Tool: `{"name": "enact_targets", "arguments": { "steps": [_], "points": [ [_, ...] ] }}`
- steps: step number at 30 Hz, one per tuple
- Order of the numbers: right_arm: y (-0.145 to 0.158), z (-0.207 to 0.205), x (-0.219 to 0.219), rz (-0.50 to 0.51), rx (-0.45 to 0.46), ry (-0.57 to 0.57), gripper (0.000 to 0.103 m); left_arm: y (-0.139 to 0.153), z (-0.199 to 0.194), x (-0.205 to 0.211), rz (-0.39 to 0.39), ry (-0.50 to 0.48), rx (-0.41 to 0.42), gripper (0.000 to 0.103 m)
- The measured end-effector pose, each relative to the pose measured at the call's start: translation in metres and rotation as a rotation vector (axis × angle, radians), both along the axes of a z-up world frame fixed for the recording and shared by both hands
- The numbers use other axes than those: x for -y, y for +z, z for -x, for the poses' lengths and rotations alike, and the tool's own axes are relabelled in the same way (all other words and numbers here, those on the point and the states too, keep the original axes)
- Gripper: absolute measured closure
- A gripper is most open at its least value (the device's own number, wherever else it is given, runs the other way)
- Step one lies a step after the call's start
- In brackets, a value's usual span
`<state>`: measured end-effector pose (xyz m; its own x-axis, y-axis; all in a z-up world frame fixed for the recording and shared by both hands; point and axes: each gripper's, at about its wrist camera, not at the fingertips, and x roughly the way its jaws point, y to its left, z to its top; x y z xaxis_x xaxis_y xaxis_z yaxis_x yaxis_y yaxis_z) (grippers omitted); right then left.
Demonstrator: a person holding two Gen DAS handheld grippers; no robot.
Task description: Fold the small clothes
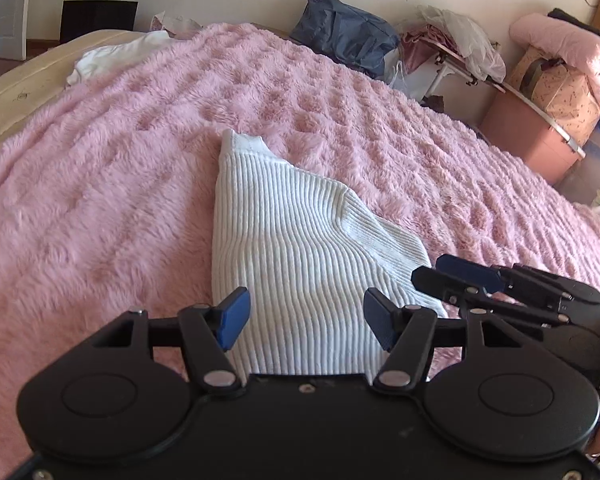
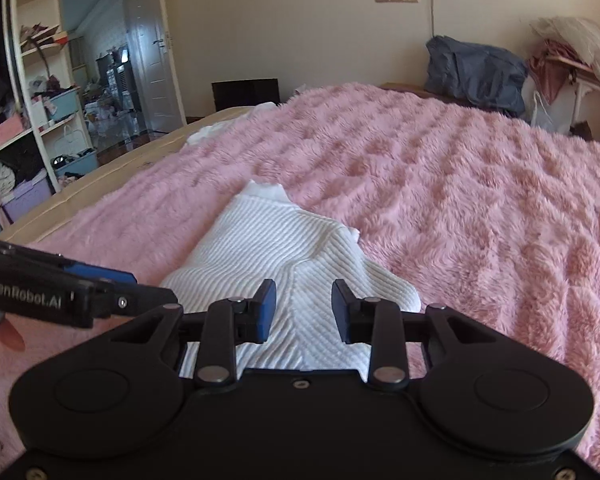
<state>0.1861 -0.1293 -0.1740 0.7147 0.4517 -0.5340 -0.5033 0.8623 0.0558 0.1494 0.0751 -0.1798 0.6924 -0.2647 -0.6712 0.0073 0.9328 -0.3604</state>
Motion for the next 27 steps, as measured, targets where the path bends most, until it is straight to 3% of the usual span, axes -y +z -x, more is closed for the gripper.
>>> {"name": "enact_targets", "arguments": {
  "steps": [8,12,17,19,22,27],
  "points": [
    [-0.024,0.060,-0.009,0.151,0.024,0.112,0.071,-0.026,0.041,0.016,0.022,-0.016,-0.078,0.037],
    [-0.044,0.061,-0.013,0.264,0.023,0.062,0.071,-0.050,0.043,0.026,-0.013,-0.027,-0.117,0.037],
    [-0.054,0.047,0.000,0.181,-0.066,0.003,0.071,-0.062,0.043,0.036,-0.066,-0.047,-0.105,0.037],
    [-0.054,0.044,0.002,0.178,-0.079,-0.020,0.063,-0.058,0.043,0.036,-0.067,-0.046,-0.104,0.037],
    [-0.044,0.050,0.004,0.145,-0.096,-0.049,0.063,-0.040,0.049,0.032,-0.068,-0.026,-0.105,0.037],
    [-0.016,0.068,0.002,0.193,-0.045,-0.073,0.062,-0.004,0.065,0.028,-0.103,0.026,-0.102,0.037]
  ]
}}
